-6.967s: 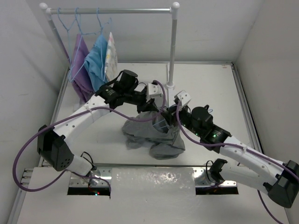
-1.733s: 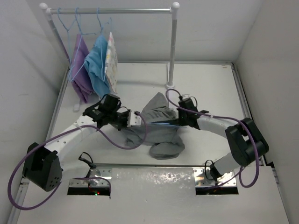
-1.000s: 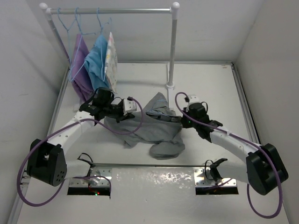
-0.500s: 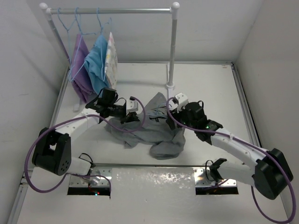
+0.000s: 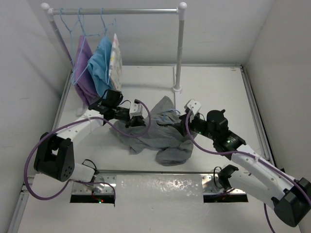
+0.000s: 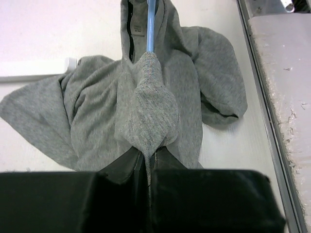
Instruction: Place the t-shirt on the hanger
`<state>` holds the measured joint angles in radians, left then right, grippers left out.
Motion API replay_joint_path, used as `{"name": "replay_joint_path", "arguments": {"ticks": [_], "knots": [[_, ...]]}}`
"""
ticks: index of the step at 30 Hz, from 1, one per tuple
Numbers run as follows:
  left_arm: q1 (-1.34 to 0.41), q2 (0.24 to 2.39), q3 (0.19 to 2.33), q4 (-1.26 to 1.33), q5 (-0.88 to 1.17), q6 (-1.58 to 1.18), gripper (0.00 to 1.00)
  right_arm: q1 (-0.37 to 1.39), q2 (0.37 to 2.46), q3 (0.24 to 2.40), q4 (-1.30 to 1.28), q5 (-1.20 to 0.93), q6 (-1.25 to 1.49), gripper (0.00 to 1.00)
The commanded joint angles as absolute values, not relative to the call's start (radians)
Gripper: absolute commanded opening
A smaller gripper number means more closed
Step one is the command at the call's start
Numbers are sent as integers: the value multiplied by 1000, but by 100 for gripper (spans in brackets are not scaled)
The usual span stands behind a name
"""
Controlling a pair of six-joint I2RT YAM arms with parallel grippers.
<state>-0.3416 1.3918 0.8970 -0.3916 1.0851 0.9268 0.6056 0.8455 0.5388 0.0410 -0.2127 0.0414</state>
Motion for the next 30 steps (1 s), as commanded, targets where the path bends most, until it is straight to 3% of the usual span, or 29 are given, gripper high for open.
{"name": "replay_joint_path", "arguments": {"ticks": [1,11,17,18,25,30], "knots": [[-351,1378,940,-408,1178,966,0,607,870,534,251,-417,119,49],[-351,1376,934,-391,1212,945,0,609,1011,477,621,-457,325,55],[-351,1376,936,-425,1215,980,0,609,1097,508,689,-483,333,56],[-351,1377,937,-425,1216,982,0,607,1104,511,696,-491,339,54],[-351,1379,953,-466,1239,1014,0,607,1176,549,649,-511,334,21],[-351,1384,954,-488,1256,1038,0,607,1206,572,644,-541,334,21]]}}
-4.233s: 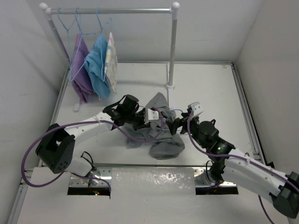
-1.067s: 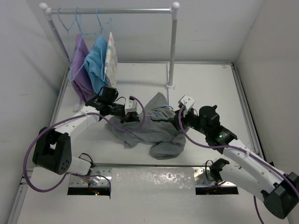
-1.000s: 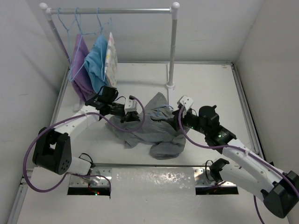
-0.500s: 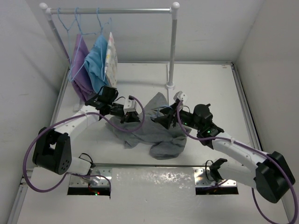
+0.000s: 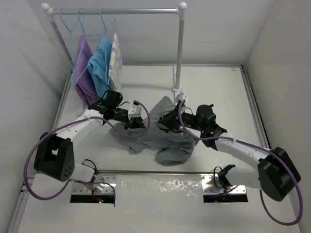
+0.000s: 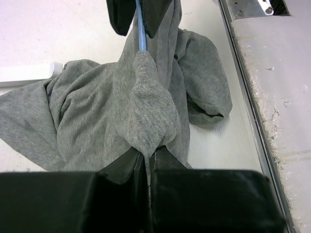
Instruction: Place the t-shirt on the hanger
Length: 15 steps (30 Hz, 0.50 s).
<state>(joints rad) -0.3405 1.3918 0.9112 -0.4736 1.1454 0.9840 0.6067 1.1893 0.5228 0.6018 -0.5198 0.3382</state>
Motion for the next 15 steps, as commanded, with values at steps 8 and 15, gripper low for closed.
{"name": "replay_joint_path", "arguments": {"ticks": [8,15], "knots": [[-351,1425,997,-584,1255,1118,0,607,1209,560,680,-571,356,0],[-350,1520,1103,-823,1212,1311,34,609,1126,519,585,-558,287,0]]}}
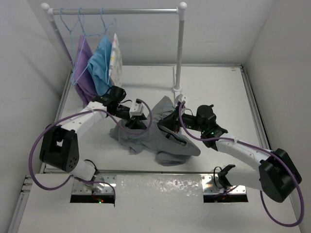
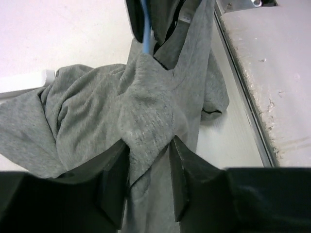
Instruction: Place the t-shirt on the hanger
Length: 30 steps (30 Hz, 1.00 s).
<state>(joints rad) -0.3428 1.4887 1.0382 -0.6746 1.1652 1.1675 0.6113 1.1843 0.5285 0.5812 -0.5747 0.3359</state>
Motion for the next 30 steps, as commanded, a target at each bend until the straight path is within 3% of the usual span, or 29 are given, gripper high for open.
{"name": "replay_joint_path", "arguments": {"ticks": [1,2,3,5,7,11,15,20,23,25,27,28,30], "knots": [[-348,1534,1118,-863,1201,1343,40,607,1115,503,572,-555,279,0],[-347,1548,1156,-965,1178,1385,42,609,1102,499,562,-545,270,0],[-336,1580,1176,-1021,1172,1476,51,609,1076,496,533,-540,252,0],[-313,1612,1216,-1151,1164,1599,58,607,1055,499,494,-528,236,0],[-254,1620,1221,-1172,1167,1624,65,606,1025,512,434,-523,210,0],[-183,1577,1142,-920,1093,1389,72,606,988,529,358,-517,183,0],[-183,1459,945,-585,976,1146,72,607,960,529,322,-500,169,0],[-183,1426,885,-453,858,1071,59,607,950,525,322,-499,169,0],[-184,1482,884,-442,830,1063,36,606,950,523,327,-505,175,0],[-184,1508,879,-423,822,1052,27,607,948,522,327,-505,175,0],[-183,1519,870,-407,821,1040,5,607,943,517,327,-508,172,0],[-183,1523,864,-379,818,1020,0,606,940,515,325,-508,172,0],[-181,1522,847,-335,795,984,0,606,928,514,311,-508,169,0]]}}
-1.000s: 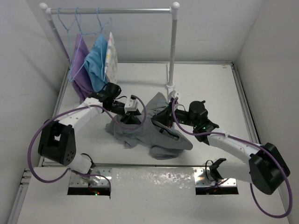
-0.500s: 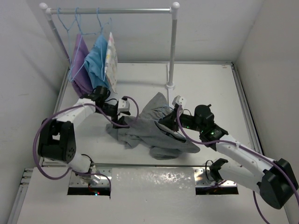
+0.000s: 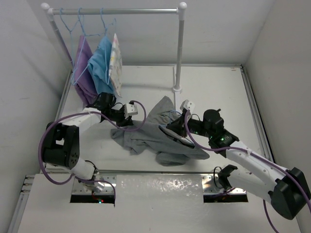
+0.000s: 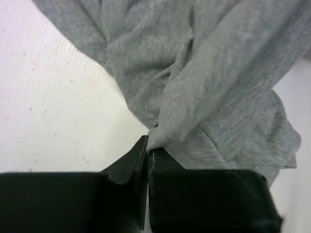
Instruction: Place the t-shirt on the hanger
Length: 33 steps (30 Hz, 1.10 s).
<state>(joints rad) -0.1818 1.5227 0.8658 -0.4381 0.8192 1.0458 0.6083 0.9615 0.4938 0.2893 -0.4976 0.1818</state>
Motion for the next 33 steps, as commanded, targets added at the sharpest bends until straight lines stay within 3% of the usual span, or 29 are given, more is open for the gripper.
{"name": "replay_joint_path", "arguments": {"ticks": [1,23,25,28,30,33], "knots": [[-183,1519,841,-316,775,964,0,606,922,512,304,-506,164,0],[-104,1554,839,-254,624,914,0,603,795,552,54,-460,66,0],[-106,1537,839,-300,687,983,10,601,820,551,83,-472,78,0],[-109,1484,838,-400,787,1077,42,604,851,555,118,-494,93,0],[-110,1430,838,-439,834,1108,53,603,871,555,139,-497,104,0],[-141,1364,862,-489,876,1106,59,604,894,561,172,-499,115,0]]}}
